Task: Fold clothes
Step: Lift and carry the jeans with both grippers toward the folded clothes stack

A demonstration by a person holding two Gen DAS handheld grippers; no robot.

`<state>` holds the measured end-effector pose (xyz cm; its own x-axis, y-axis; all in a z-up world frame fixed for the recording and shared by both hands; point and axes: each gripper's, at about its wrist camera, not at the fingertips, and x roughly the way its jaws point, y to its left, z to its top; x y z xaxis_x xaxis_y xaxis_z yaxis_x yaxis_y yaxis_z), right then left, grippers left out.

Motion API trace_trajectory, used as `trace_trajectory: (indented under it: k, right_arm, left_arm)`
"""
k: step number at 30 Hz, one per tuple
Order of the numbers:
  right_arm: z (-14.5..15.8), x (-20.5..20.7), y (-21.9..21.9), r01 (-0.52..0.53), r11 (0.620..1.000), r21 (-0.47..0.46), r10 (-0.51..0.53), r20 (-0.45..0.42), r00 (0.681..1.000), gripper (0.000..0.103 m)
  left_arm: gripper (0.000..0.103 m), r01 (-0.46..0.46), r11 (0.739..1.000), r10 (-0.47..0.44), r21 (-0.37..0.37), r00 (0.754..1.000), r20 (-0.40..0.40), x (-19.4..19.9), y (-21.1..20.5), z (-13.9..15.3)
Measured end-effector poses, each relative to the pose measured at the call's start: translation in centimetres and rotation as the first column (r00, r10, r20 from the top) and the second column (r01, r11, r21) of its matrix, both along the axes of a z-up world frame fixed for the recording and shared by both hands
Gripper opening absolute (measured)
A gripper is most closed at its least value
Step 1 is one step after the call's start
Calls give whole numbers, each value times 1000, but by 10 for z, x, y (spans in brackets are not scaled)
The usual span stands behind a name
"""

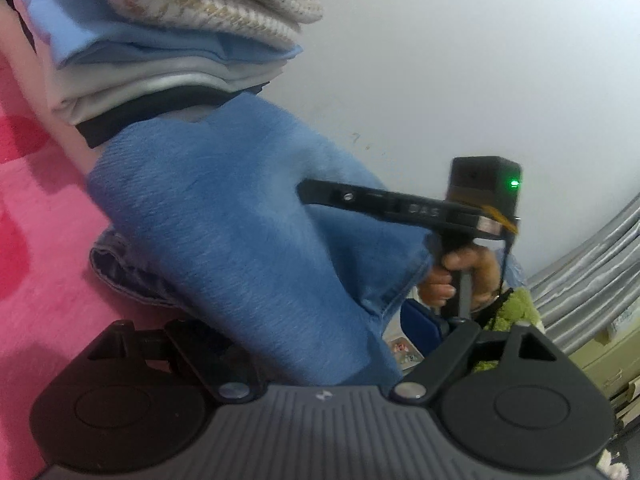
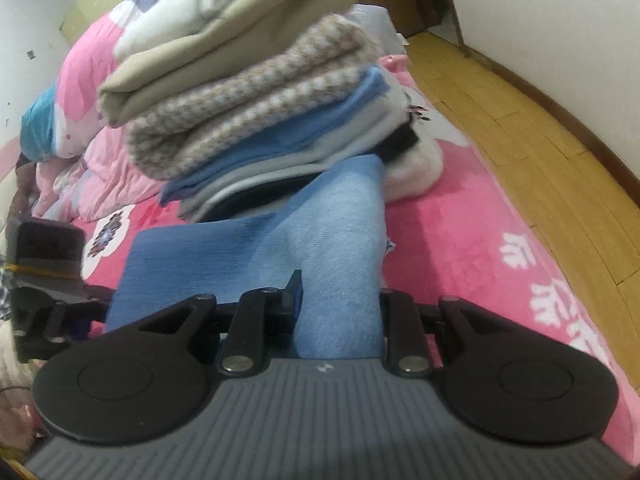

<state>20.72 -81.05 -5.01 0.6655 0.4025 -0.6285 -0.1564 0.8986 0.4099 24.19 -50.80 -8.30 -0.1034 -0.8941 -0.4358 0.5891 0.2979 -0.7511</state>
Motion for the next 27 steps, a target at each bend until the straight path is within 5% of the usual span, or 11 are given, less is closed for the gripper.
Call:
trace_trajectory:
  k: [4, 9, 13, 16, 19, 22, 25, 27]
  right_arm:
    - [-13, -4, -11, 98, 995, 14, -98, -16, 995, 44]
    - [13, -30, -20, 283, 959, 30, -284, 96, 954, 48]
    - [48, -67, -9, 378, 924, 64, -383, 211, 899, 48]
    - [73, -95, 22, 388, 921, 35, -382, 280, 881, 41]
    - [79, -100, 63, 352, 935, -43, -332, 245, 911, 20]
    - [68, -80, 99, 314, 937, -153, -286, 181, 941, 13]
    - [54, -56, 111, 341, 903, -259, -313, 146, 939, 11]
    - [54, -53, 99, 407, 880, -247, -379, 154, 913, 10]
  left_arm:
    - [82, -55, 998, 54, 25, 999, 3, 4, 16, -12]
    - [83, -123, 992, 123, 19, 992, -23, 8, 55, -14]
    - [81, -198, 980, 193, 32, 973, 125, -10, 92, 5]
    - [76, -240, 971, 229, -14, 908, 349, -41, 116, 31]
    - [71, -200, 978, 203, -59, 846, 493, -59, 102, 52]
    - [65, -151, 986, 165, -70, 840, 516, -58, 70, 60]
    - [61, -170, 985, 149, -13, 821, 552, -46, 39, 49]
    - [55, -197, 979, 131, 57, 814, 566, -34, 19, 33]
